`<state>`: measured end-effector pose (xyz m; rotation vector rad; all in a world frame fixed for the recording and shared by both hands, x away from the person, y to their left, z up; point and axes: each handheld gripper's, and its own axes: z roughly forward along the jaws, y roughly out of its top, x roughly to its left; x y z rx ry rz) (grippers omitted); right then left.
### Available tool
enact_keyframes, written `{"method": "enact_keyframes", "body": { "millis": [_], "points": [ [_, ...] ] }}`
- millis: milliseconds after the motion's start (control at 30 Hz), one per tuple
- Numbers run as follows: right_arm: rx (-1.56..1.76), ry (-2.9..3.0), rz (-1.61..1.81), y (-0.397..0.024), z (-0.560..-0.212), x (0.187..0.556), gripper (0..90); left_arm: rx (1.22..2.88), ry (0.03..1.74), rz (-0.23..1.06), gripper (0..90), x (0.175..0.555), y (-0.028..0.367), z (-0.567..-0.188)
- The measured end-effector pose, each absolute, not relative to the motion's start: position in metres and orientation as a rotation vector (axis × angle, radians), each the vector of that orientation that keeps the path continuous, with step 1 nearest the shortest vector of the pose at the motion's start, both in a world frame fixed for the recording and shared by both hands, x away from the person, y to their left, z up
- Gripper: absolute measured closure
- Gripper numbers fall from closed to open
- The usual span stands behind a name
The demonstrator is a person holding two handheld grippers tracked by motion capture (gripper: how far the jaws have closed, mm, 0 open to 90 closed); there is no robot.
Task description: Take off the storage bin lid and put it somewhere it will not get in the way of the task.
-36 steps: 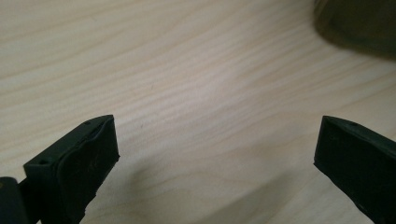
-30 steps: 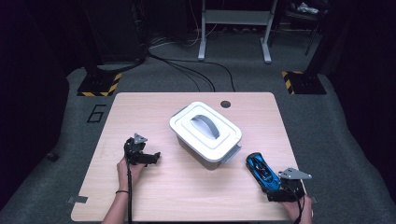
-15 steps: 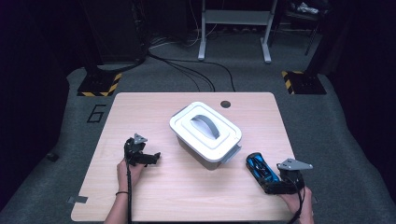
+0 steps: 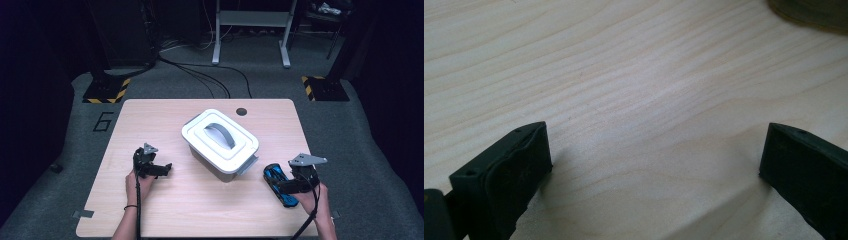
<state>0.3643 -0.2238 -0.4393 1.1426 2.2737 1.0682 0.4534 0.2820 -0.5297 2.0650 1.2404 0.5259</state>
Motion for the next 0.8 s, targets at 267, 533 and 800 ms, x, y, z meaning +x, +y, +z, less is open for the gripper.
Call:
{"method": "enact_keyframes", "body": {
  "millis": [267, 533, 800],
  "points": [
    [1.083, 2.303, 1.091, -0.209, -0.416, 0.378, 3.8, 2.071, 1.245, 0.521, 0.2, 0.453, 0.282, -0.529],
    [1.007, 2.324, 1.084, -0.188, -0.396, 0.390, 4.1, 2.059, 1.243, 0.528, 0.2, 0.453, 0.281, -0.530],
    [0.936, 2.364, 1.071, -0.165, -0.382, 0.405, 2.8, 2.058, 1.243, 0.528, 0.2, 0.453, 0.281, -0.530]
  ]
}}
